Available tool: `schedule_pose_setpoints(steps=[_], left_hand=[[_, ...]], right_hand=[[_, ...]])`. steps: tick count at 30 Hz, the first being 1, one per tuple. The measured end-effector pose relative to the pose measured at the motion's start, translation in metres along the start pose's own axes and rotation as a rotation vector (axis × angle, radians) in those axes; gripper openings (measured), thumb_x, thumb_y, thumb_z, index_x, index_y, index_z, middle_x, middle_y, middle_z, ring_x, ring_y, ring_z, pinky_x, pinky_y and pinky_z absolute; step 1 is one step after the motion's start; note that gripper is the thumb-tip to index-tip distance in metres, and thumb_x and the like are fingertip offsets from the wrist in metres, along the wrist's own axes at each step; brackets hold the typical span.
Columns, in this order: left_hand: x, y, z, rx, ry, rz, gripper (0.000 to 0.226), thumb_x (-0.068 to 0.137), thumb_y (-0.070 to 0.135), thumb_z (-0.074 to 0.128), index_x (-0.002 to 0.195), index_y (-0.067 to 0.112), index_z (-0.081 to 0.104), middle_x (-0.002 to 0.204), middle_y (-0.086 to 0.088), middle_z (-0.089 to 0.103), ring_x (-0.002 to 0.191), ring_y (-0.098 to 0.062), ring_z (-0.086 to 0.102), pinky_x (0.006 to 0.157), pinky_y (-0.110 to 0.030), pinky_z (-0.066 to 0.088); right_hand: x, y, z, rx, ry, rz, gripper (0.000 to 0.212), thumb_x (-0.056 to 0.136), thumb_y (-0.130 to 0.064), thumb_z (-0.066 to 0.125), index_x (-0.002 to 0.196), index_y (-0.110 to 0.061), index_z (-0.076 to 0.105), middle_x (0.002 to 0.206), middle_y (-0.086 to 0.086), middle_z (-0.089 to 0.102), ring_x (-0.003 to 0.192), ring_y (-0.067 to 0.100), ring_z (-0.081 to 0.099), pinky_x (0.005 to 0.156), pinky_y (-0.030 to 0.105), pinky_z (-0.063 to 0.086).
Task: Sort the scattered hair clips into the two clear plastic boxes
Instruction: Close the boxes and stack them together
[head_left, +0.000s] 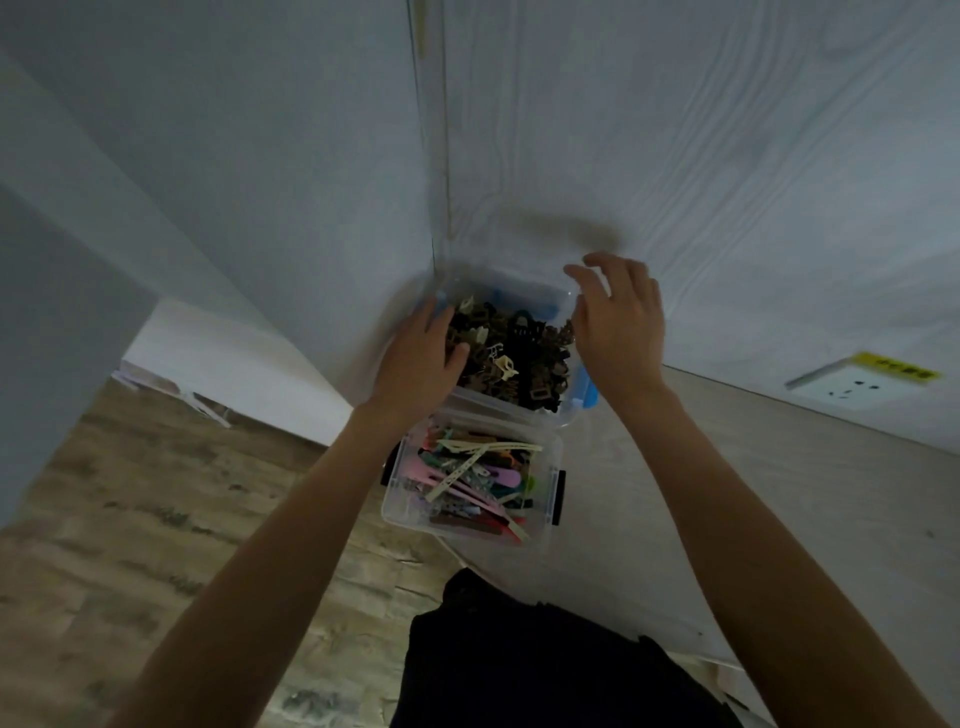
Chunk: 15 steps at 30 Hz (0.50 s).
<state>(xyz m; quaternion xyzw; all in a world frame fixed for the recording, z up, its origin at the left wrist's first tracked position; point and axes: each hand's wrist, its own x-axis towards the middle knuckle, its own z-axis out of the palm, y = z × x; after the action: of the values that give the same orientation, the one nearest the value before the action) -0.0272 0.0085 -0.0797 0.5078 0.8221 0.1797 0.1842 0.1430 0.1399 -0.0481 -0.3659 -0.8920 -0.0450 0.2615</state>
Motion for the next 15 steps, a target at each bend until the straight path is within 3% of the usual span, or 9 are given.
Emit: schedule_pose_setpoints(steps=[3, 5, 8, 10, 13, 15], left_hand=[[-0.002, 0.003, 0.0, -0.057, 0.026, 0.006, 0.052, 0.096, 0.027, 0.044, 0.143, 0.011, 0.03, 0.154, -0.01, 0.022, 0.141, -0.028, 0.023, 0.114, -0.039, 0.026], [-0.005, 0.004, 0.0, -0.145, 0.053, 0.009, 0.048, 0.095, 0.014, 0.043, 0.142, 0.013, 0.032, 0.152, -0.007, 0.028, 0.136, -0.027, 0.032, 0.107, -0.033, 0.031], [-0.008, 0.007, 0.002, -0.286, 0.122, -0.024, 0.051, 0.092, 0.002, 0.041, 0.14, 0.02, 0.038, 0.141, -0.009, 0.045, 0.121, -0.029, 0.047, 0.092, -0.026, 0.038], [-0.005, 0.01, 0.003, -0.267, 0.137, -0.041, 0.049, 0.093, 0.004, 0.043, 0.139, 0.021, 0.041, 0.125, -0.016, 0.056, 0.106, -0.033, 0.054, 0.085, -0.031, 0.043], [0.0, 0.013, 0.004, -0.151, 0.142, -0.032, 0.044, 0.094, 0.008, 0.044, 0.136, 0.02, 0.045, 0.116, -0.017, 0.062, 0.1, -0.035, 0.058, 0.081, -0.037, 0.046], [0.003, 0.015, 0.002, -0.173, 0.136, -0.067, 0.037, 0.095, 0.013, 0.044, 0.13, 0.02, 0.051, 0.117, -0.014, 0.063, 0.103, -0.033, 0.058, 0.082, -0.035, 0.046]], right_hand=[[0.003, 0.004, -0.003, -0.045, -0.145, 0.107, 0.037, 0.083, -0.006, 0.054, 0.119, -0.009, 0.055, 0.119, 0.013, 0.06, 0.107, 0.033, 0.056, 0.081, 0.042, 0.047], [0.001, 0.005, 0.002, -0.058, -0.279, 0.157, 0.037, 0.082, -0.007, 0.059, 0.119, -0.006, 0.053, 0.119, 0.017, 0.056, 0.104, 0.035, 0.054, 0.073, 0.042, 0.051], [0.002, 0.013, 0.002, -0.211, -0.357, 0.105, 0.038, 0.065, 0.0, 0.075, 0.099, -0.003, 0.06, 0.102, 0.018, 0.061, 0.09, 0.032, 0.06, 0.053, 0.033, 0.051], [0.007, 0.021, -0.006, -0.238, -0.379, 0.074, 0.038, 0.055, 0.005, 0.078, 0.089, -0.003, 0.062, 0.094, 0.017, 0.063, 0.084, 0.032, 0.062, 0.049, 0.03, 0.048], [0.01, 0.031, -0.029, -0.204, -0.216, 0.083, 0.027, 0.063, 0.003, 0.073, 0.086, -0.005, 0.062, 0.09, 0.016, 0.062, 0.08, 0.032, 0.061, 0.047, 0.028, 0.045], [0.006, 0.033, -0.05, -0.108, -0.027, 0.075, 0.014, 0.074, -0.003, 0.064, 0.087, -0.006, 0.06, 0.09, 0.015, 0.061, 0.079, 0.03, 0.059, 0.055, 0.03, 0.044]])
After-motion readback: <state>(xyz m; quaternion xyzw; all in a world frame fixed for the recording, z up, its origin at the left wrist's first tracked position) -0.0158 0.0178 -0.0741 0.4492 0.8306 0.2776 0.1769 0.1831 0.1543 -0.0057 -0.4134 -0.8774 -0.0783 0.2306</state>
